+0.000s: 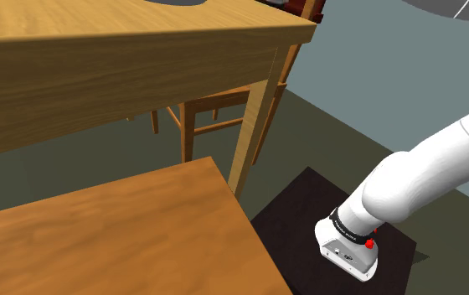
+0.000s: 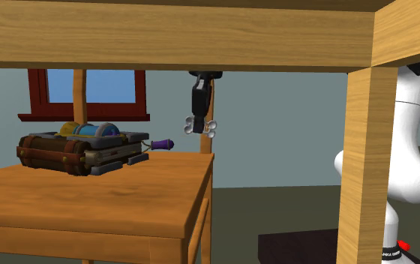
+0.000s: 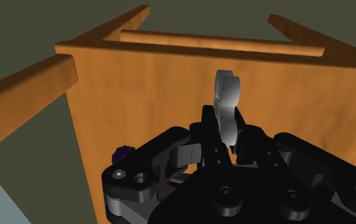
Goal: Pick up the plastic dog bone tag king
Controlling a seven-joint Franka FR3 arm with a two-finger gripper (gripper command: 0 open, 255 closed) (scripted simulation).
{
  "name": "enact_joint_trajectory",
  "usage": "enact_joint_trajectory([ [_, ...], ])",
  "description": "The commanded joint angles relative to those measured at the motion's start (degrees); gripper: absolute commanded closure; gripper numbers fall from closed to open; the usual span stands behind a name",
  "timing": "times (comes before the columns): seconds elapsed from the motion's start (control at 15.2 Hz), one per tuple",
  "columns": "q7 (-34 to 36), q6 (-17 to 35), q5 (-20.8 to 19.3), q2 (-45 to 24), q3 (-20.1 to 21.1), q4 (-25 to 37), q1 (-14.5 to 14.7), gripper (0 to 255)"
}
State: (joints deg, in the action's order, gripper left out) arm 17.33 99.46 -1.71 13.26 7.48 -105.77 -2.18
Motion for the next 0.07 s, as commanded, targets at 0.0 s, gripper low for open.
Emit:
enact_joint_trajectory([
  [0.0, 0.00, -0.35, 0.00, -0.04, 0.01, 0.36, 0.01, 255],
])
